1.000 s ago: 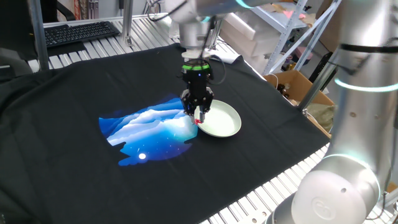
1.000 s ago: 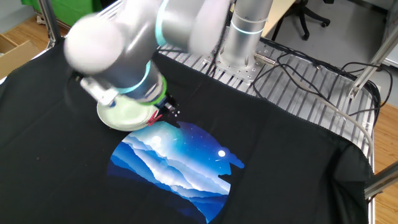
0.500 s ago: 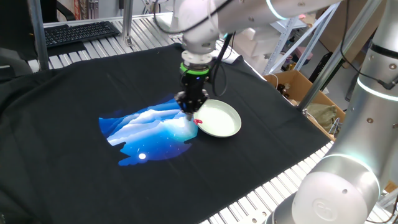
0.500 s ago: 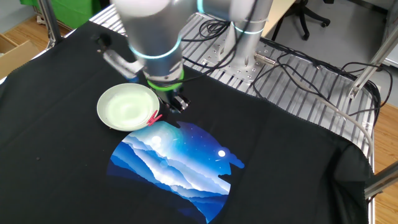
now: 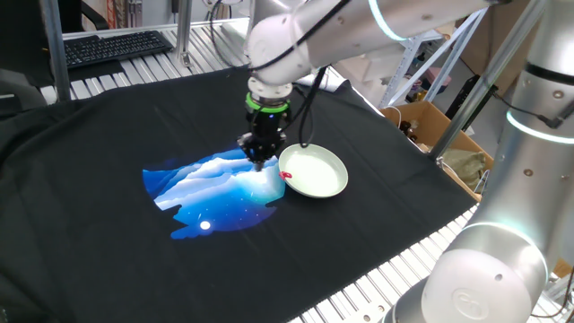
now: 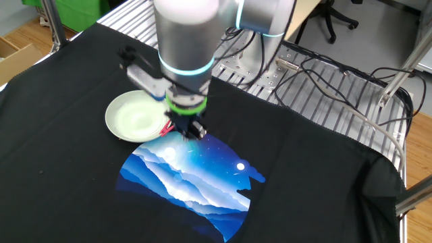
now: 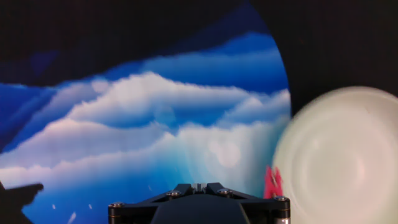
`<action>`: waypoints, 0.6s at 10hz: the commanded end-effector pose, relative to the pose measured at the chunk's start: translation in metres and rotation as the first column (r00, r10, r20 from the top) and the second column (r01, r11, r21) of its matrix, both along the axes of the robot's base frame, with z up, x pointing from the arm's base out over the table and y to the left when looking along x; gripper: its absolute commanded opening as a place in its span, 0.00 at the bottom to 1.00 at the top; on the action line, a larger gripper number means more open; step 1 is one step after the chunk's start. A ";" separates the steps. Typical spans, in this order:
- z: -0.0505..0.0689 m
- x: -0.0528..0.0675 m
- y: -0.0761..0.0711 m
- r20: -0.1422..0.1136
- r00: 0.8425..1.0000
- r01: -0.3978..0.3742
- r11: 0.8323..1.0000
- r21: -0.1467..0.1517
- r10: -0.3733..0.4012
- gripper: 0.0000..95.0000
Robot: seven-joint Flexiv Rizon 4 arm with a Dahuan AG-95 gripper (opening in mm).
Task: Use a clamp
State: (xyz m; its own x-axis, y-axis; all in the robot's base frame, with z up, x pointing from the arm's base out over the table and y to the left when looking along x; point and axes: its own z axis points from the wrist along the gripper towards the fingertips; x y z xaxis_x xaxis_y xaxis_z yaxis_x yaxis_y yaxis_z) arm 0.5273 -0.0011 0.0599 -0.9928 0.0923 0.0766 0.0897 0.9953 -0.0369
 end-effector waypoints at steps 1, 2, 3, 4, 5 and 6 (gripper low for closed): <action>-0.010 0.015 0.000 -0.009 0.997 -0.080 0.997 -0.001 0.080 0.00; -0.014 0.020 0.000 -0.009 0.993 -0.119 0.993 0.005 0.119 0.00; -0.015 0.021 0.000 -0.009 0.991 -0.133 0.991 0.008 0.133 0.00; -0.018 0.024 -0.002 -0.011 0.987 -0.161 0.987 0.013 0.161 0.00; -0.019 0.024 -0.003 -0.011 0.983 -0.186 0.983 0.016 0.186 0.00; -0.021 0.025 -0.002 -0.011 0.977 -0.213 0.977 0.018 0.213 0.00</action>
State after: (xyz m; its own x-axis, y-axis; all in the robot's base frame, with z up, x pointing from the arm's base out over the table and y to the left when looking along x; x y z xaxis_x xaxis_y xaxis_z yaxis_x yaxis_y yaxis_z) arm 0.5513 -0.0032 0.0403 -0.9902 -0.1070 0.0893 -0.1093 0.9938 -0.0210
